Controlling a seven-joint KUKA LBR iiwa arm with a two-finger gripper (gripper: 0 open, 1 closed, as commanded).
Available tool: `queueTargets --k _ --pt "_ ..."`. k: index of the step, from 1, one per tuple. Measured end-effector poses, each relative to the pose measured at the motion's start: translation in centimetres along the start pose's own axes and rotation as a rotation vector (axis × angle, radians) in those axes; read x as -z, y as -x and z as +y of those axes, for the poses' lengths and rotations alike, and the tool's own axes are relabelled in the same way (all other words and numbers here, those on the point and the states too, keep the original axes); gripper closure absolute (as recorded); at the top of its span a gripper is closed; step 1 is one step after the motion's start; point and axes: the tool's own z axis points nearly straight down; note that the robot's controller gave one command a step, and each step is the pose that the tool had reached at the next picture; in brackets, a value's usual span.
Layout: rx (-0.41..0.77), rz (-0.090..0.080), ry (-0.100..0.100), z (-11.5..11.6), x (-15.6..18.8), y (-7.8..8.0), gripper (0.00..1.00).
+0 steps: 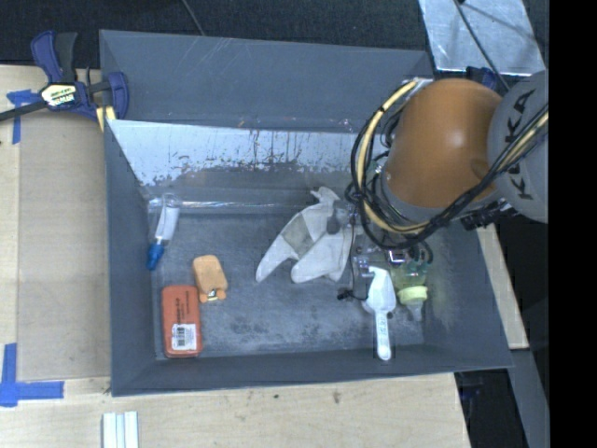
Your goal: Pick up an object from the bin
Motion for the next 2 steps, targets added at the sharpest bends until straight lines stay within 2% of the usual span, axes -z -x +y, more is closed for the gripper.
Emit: queueTargets --k 1,2 --pt "0.000 -0.008 0.000 0.0 0.4 0.2 0.00" --pt "0.033 -0.015 -0.001 0.4 -4.8 2.4 0.00"
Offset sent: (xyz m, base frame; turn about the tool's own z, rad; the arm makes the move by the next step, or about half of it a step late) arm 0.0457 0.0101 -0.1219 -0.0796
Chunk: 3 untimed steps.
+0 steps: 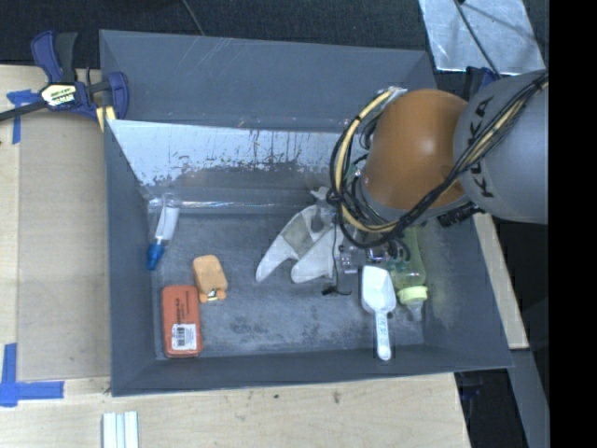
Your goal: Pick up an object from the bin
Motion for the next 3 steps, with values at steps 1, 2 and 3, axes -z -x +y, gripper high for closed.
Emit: queueTargets --k 1,2,3 --pt "-0.035 0.004 0.001 -0.3 -5.8 1.8 0.00" --pt "-0.229 -0.003 0.002 -1.1 -7.2 1.8 1.00" --pt "-0.231 -0.001 0.001 -1.2 -7.2 1.7 1.00"
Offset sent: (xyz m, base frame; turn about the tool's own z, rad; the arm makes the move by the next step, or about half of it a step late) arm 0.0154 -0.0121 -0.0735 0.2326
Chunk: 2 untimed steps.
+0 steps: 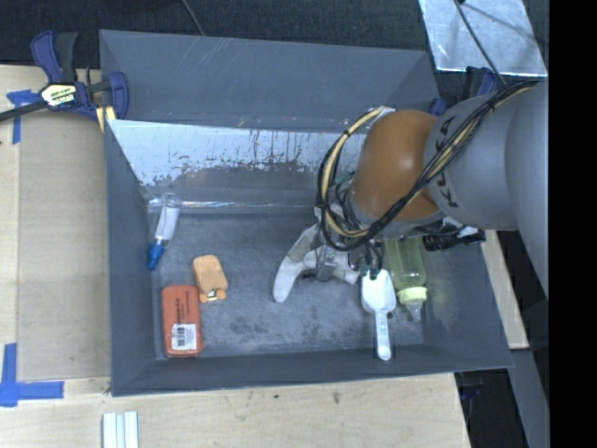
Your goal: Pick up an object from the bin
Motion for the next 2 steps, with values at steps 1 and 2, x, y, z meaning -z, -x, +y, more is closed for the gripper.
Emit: queueTargets --k 1,2 --pt "-0.043 0.012 -0.003 -1.4 20.1 -0.5 1.00" --pt "-0.047 0.007 -0.002 -1.6 22.3 -0.5 1.00"
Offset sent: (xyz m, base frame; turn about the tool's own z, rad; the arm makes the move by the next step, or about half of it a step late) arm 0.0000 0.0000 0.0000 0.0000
